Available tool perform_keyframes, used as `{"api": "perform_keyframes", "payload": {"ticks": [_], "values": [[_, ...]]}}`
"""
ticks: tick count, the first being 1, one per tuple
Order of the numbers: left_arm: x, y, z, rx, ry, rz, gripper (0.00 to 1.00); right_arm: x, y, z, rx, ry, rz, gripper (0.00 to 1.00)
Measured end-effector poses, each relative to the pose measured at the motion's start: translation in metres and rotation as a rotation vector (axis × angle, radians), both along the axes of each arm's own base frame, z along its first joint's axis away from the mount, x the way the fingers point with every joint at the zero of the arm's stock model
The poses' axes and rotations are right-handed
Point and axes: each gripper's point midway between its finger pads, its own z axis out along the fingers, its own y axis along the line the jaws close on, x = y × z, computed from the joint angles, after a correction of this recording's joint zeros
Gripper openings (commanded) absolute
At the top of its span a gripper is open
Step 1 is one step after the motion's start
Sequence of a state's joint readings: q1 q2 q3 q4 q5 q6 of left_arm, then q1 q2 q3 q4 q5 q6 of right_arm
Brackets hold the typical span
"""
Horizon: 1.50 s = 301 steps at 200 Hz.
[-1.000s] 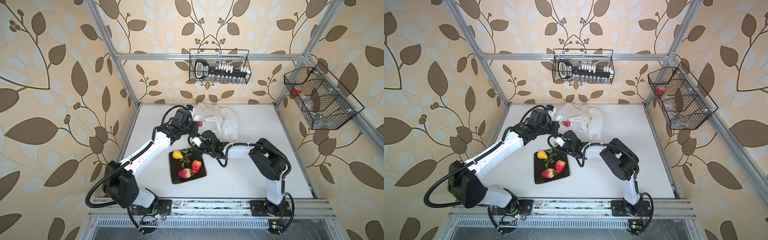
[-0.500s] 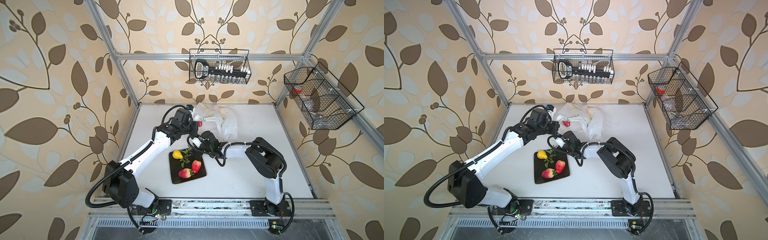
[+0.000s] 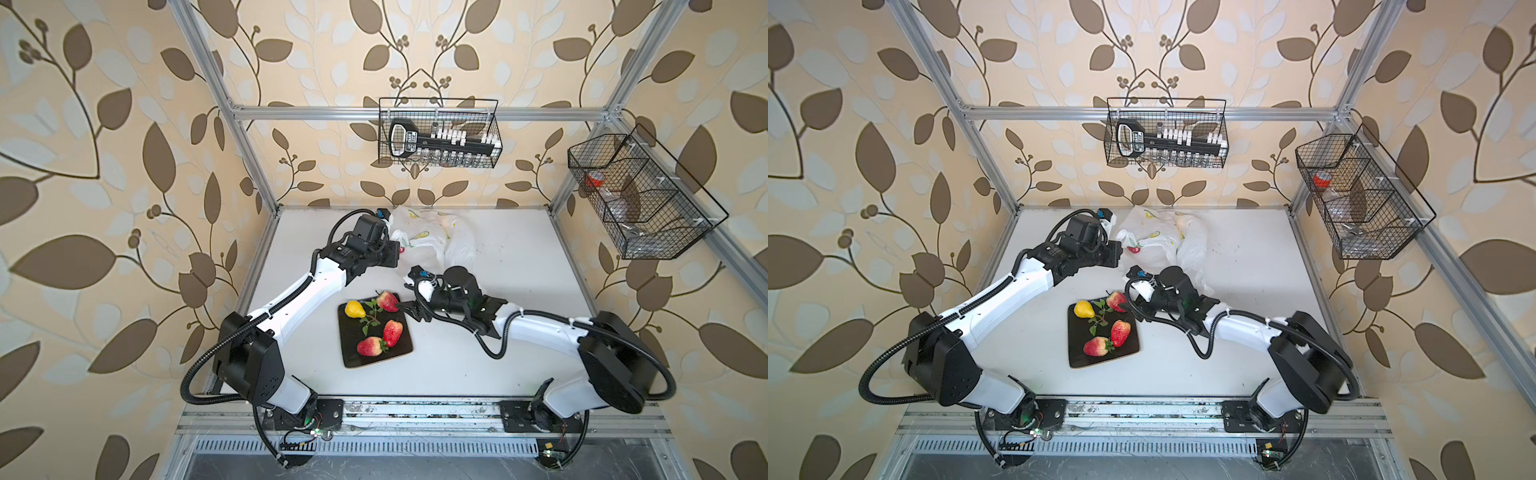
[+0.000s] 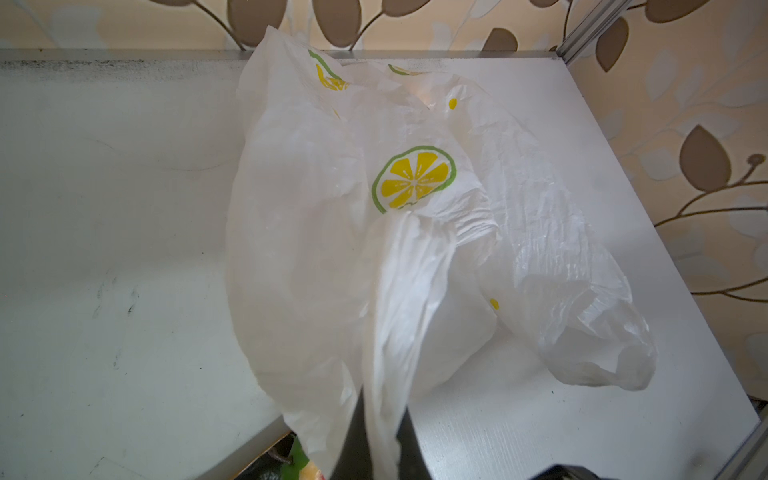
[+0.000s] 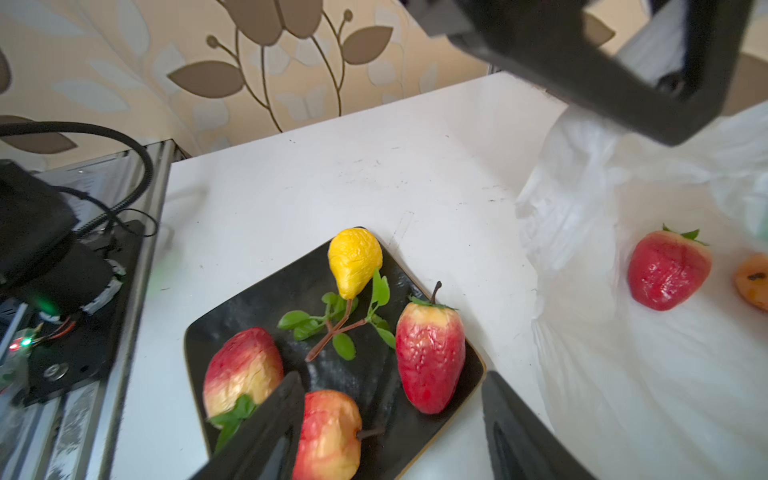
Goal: Take the fake fruits out of the plastic bag
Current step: 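Move the right gripper back into the bag toward the remaining fruits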
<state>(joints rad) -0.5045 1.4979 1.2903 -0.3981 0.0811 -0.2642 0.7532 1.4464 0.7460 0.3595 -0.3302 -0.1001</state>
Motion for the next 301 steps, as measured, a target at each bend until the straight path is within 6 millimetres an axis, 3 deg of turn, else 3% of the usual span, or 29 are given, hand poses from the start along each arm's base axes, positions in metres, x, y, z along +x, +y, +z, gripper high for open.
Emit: {"api": "perform_keyframes", "payload": {"ticks": [27, 49, 70, 99, 178, 230, 263, 301], "values": [[0.001, -0.002, 0.003, -0.006, -0.006, -0.005, 0.0, -0.005, -0.029, 0.029, 0.03, -0.064, -0.049, 0.55], [0.0, -0.003, 0.004, -0.011, -0.004, -0.013, 0.0, 0.017, -0.066, 0.056, 0.052, -0.13, -0.19, 0.43], [0.0, -0.003, 0.004, -0.012, -0.004, -0.015, 0.0, 0.038, -0.092, 0.063, 0.033, -0.176, -0.309, 0.36], [0.0, -0.003, 0.004, -0.011, -0.004, -0.015, 0.0, 0.06, -0.097, 0.038, -0.073, -0.198, -0.36, 0.31], [0.0, -0.003, 0.004, -0.011, -0.003, -0.015, 0.0, 0.14, -0.071, -0.027, -0.384, -0.391, -0.334, 0.27], [-0.001, -0.003, 0.006, -0.001, -0.012, -0.026, 0.0, 0.177, -0.076, -0.079, -0.614, -0.477, -0.367, 0.29], [-0.008, 0.001, 0.012, 0.031, -0.02, -0.053, 0.0, 0.207, -0.084, -0.084, -0.72, -0.498, -0.465, 0.31], [-0.018, 0.005, 0.03, 0.054, -0.062, -0.094, 0.0, 0.224, -0.099, -0.077, -0.761, -0.431, -0.612, 0.39]]}}
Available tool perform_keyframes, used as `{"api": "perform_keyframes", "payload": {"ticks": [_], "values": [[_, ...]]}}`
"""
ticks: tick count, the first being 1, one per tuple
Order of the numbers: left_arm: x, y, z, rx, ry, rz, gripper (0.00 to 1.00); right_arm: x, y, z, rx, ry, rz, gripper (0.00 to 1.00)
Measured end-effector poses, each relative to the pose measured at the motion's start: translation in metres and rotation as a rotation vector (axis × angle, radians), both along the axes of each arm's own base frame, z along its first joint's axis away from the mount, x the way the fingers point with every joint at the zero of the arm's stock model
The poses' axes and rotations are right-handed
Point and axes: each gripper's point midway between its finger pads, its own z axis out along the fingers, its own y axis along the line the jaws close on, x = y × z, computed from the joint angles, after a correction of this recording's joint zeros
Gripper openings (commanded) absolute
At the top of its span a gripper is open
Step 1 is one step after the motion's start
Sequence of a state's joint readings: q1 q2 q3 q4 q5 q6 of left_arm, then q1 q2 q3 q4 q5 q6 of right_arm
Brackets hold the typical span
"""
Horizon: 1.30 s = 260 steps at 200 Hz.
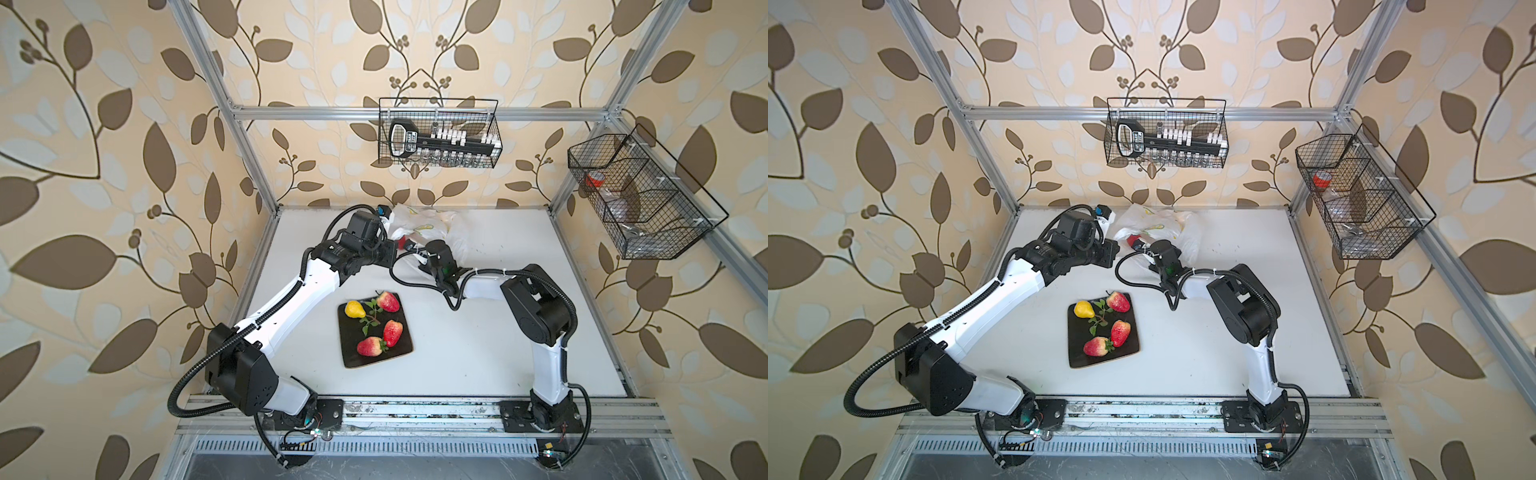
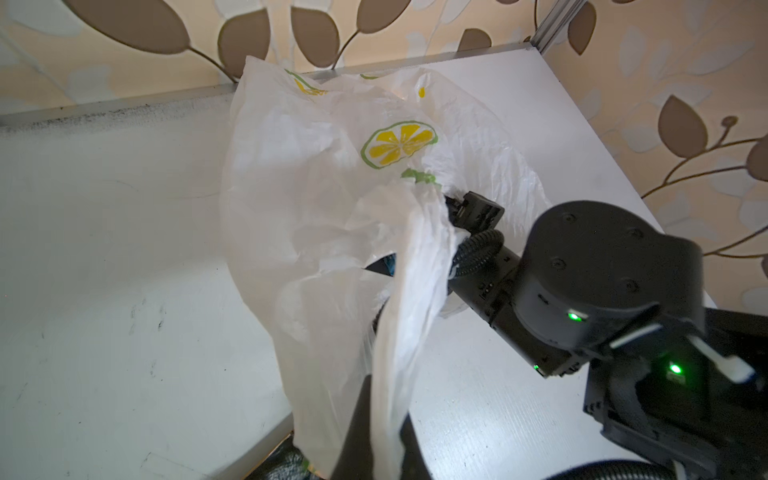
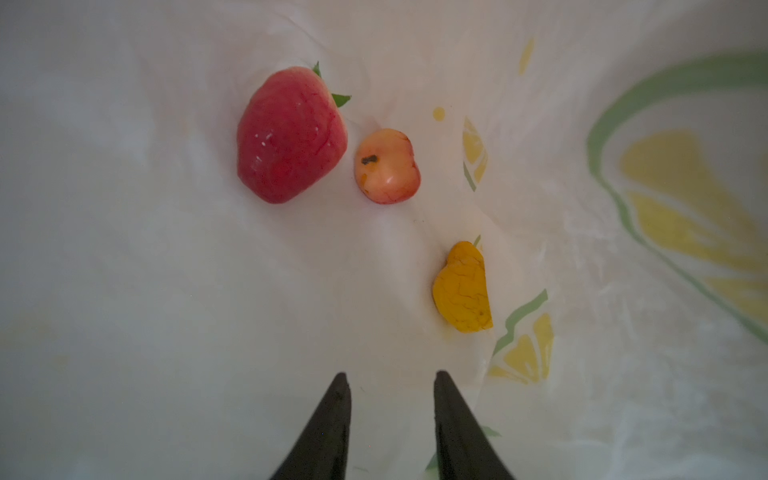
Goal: Take the fake fruits out of the plastic bag
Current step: 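Move the right gripper back into the bag toward the remaining fruits, then grasp a red-yellow fake peach inside the bag with the right gripper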
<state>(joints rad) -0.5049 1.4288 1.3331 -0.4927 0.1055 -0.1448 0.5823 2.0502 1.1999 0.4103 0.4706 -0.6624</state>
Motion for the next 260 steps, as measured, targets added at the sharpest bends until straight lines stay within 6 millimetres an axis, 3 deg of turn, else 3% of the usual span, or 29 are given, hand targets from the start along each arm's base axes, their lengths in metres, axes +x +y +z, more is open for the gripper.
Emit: {"api": "perform_keyframes", "payload": {"ticks": [51, 128, 164, 212, 260], "values": [[-0.006, 0.0, 0.001, 0.01, 0.004, -0.029, 0.0, -0.009, -0.006, -0.018, 0.282, 0.198, -0.199, 0.46], [-0.013, -0.001, -0.004, 0.01, 0.015, -0.042, 0.0, -0.005, 0.034, -0.002, 0.968, 0.442, -0.403, 0.65], [-0.021, 0.003, -0.015, 0.022, 0.038, -0.041, 0.0, 0.016, 0.054, -0.004, 1.208, 0.514, -0.447, 0.76], [-0.025, 0.006, -0.026, 0.03, 0.067, -0.035, 0.0, 0.039, 0.083, -0.009, 1.353, 0.549, -0.436, 0.8], [-0.026, 0.006, -0.026, 0.029, 0.069, -0.033, 0.0, 0.047, 0.111, -0.022, 1.314, 0.536, -0.39, 0.81]]}}
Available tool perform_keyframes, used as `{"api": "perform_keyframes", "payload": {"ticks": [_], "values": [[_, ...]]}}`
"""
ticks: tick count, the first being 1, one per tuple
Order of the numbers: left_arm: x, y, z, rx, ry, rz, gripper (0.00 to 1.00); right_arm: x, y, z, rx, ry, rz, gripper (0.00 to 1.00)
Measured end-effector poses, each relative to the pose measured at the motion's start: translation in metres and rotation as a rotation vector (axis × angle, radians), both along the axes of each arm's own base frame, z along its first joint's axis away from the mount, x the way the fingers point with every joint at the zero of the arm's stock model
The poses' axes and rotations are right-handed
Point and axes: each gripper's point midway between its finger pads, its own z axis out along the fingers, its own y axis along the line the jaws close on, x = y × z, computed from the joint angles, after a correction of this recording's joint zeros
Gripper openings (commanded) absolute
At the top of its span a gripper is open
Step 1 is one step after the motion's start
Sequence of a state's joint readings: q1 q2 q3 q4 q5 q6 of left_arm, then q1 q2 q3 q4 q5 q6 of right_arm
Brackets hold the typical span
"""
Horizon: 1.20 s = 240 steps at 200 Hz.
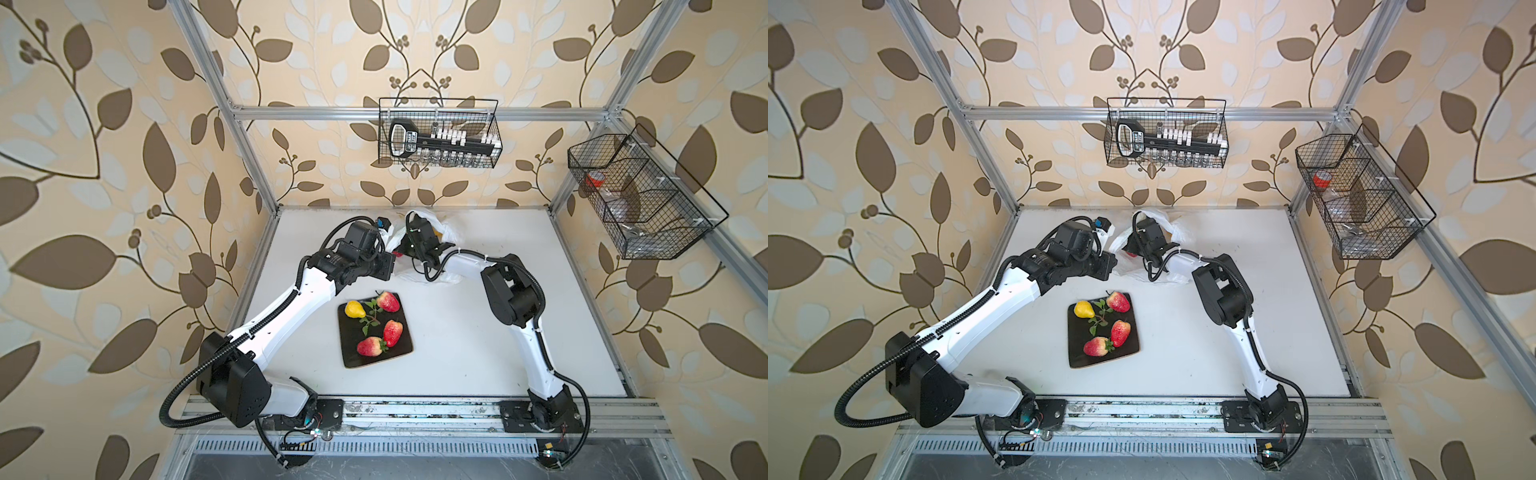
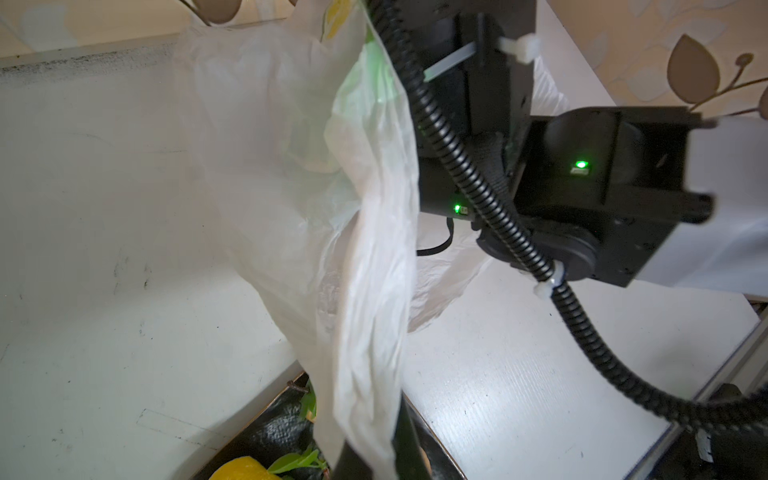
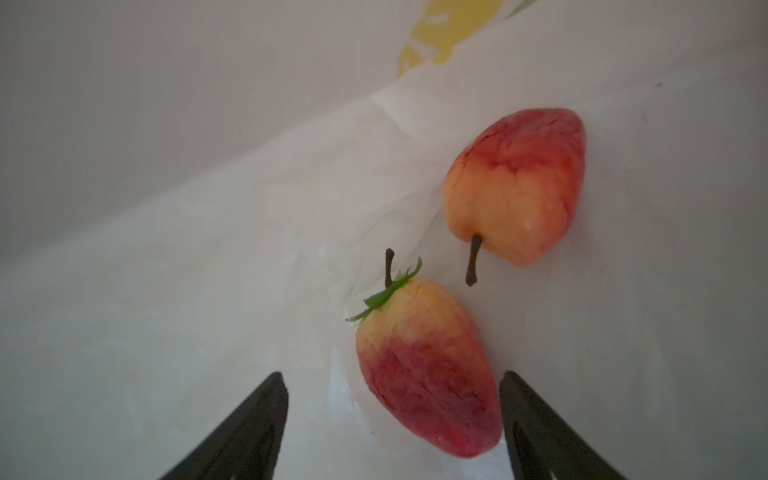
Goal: Take the fake fruits out of the plastic bag
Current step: 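Grasp a red-yellow fake peach inside the bag with the right gripper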
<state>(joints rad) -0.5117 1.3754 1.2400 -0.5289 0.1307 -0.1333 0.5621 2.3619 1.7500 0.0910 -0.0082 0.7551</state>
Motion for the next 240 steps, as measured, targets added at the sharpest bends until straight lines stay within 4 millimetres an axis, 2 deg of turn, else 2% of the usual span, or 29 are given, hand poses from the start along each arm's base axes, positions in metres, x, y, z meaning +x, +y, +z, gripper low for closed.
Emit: {"api": "perform_keyframes", "payload": {"ticks": [68, 135, 151, 194, 219, 240], "values": [[0.0, 0.0, -0.001, 0.0, 0.003, 0.001, 0.0, 0.022, 0.023, -0.018, -0.208, -0.107, 0.054, 0.81], [0.001, 0.0, -0.004, 0.004, 0.012, 0.003, 0.0, 0.02, 0.046, -0.033, -0.248, -0.084, 0.131, 0.74], [0.001, 0.0, -0.004, 0.004, 0.012, 0.004, 0.0, 0.019, 0.047, -0.033, -0.242, -0.076, 0.136, 0.69], [0.001, 0.001, -0.005, 0.008, 0.016, 0.01, 0.0, 0.019, 0.044, -0.036, -0.223, -0.068, 0.122, 0.41], [0.001, 0.002, -0.005, 0.008, 0.019, 0.018, 0.0, 0.011, 0.034, -0.034, -0.228, -0.069, 0.118, 0.32], [0.002, 0.005, -0.006, 0.012, 0.016, 0.039, 0.0, 0.002, 0.018, -0.026, -0.237, -0.06, 0.107, 0.3]]}}
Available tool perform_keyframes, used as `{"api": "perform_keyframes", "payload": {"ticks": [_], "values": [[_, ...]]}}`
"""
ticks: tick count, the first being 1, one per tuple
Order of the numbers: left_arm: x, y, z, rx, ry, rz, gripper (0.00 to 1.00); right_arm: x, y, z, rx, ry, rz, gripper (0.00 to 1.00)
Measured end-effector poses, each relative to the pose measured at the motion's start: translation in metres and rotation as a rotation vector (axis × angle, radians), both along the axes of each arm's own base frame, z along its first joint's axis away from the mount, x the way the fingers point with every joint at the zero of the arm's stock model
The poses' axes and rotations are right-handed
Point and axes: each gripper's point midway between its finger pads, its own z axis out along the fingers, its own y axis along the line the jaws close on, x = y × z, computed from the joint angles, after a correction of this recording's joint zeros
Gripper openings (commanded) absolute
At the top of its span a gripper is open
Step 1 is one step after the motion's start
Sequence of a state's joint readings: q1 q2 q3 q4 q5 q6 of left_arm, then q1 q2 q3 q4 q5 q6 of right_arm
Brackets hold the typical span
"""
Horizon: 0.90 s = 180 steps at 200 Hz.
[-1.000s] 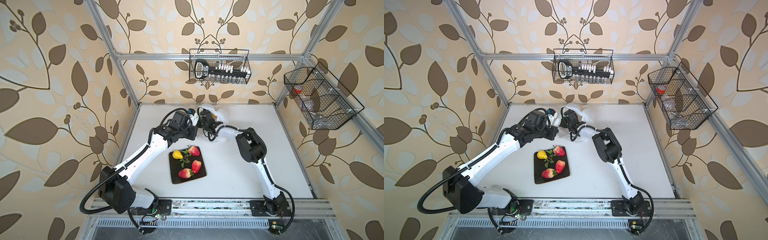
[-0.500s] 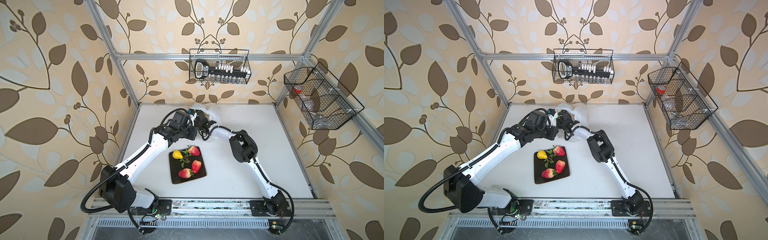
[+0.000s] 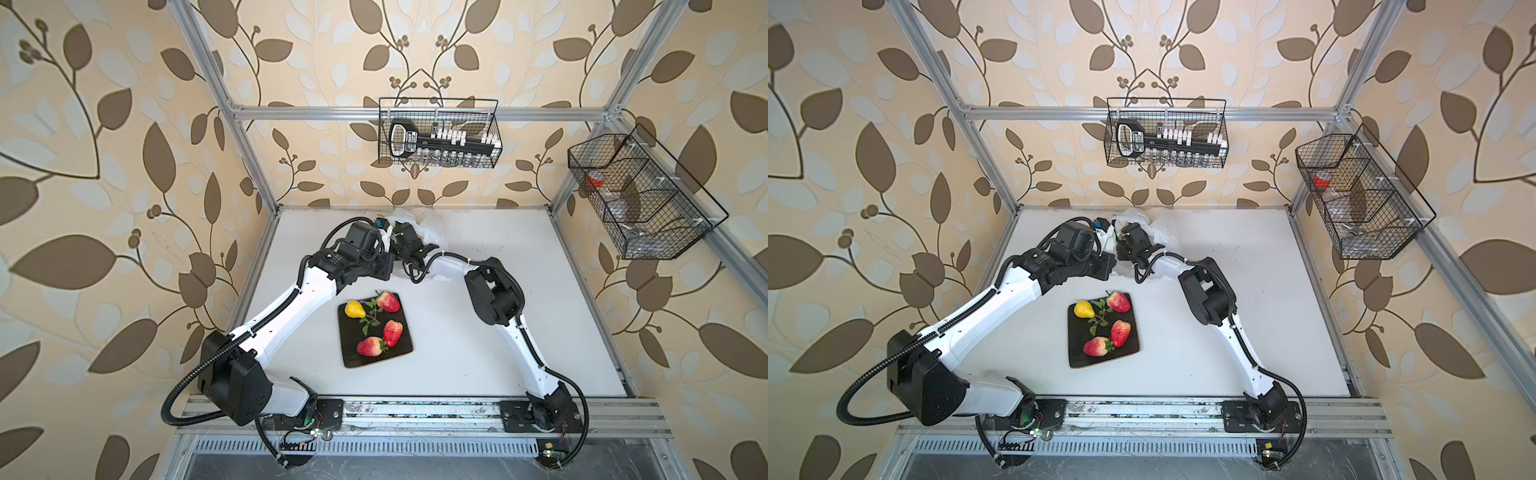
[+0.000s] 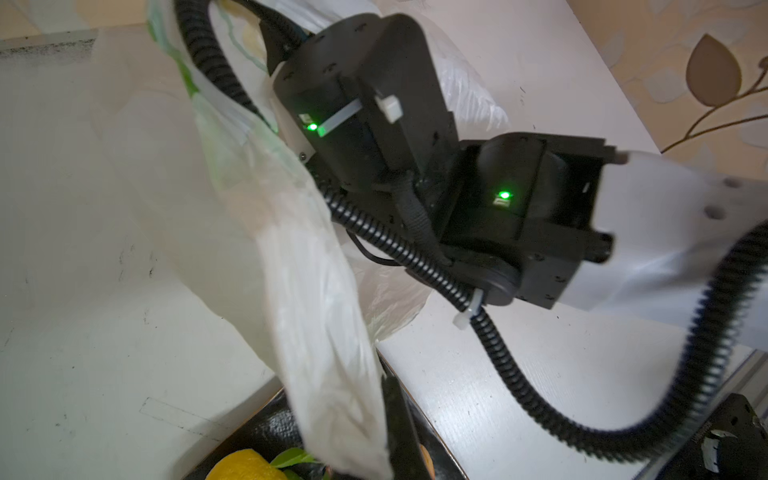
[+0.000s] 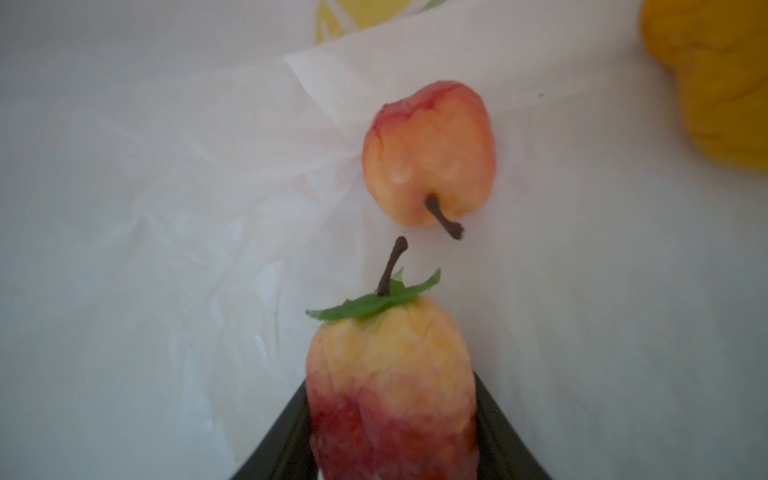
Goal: Take the fake fruits out of the plastic bag
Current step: 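Grasp a red-yellow fake peach inside the bag with the right gripper, then lift the peach out of the bag and carry it to the black tray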
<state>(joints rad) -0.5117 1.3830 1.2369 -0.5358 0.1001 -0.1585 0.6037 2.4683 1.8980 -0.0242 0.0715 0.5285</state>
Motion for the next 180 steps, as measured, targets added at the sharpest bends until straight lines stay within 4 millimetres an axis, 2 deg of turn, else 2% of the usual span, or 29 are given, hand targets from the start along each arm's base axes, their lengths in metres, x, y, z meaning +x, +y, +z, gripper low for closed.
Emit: {"api": "perform_keyframes", "payload": {"ticks": [31, 55, 75, 92, 110, 131, 180], "values": [[0.001, 0.006, -0.005, 0.016, -0.002, 0.03, 0.0, -0.001, -0.028, 0.035, 0.024, -0.04, -0.028, 0.29], [-0.001, 0.008, -0.005, 0.012, -0.001, 0.044, 0.0, -0.008, -0.062, 0.061, 0.047, -0.065, -0.062, 0.29], [-0.002, 0.009, -0.005, 0.003, -0.002, 0.049, 0.0, -0.016, -0.088, 0.072, 0.057, -0.069, -0.08, 0.29], [-0.001, 0.007, -0.004, -0.007, -0.005, 0.046, 0.0, -0.028, -0.102, 0.073, 0.064, -0.052, -0.066, 0.3], [0.0, 0.005, -0.001, -0.018, -0.014, 0.046, 0.0, -0.047, -0.104, 0.072, 0.082, -0.024, -0.012, 0.31], [0.004, 0.002, -0.005, -0.021, -0.001, 0.048, 0.0, -0.076, -0.096, 0.073, 0.13, 0.004, 0.093, 0.32], [0.018, -0.005, -0.013, -0.015, 0.011, 0.054, 0.0, -0.137, -0.084, 0.094, 0.226, -0.025, 0.321, 0.32]]}}
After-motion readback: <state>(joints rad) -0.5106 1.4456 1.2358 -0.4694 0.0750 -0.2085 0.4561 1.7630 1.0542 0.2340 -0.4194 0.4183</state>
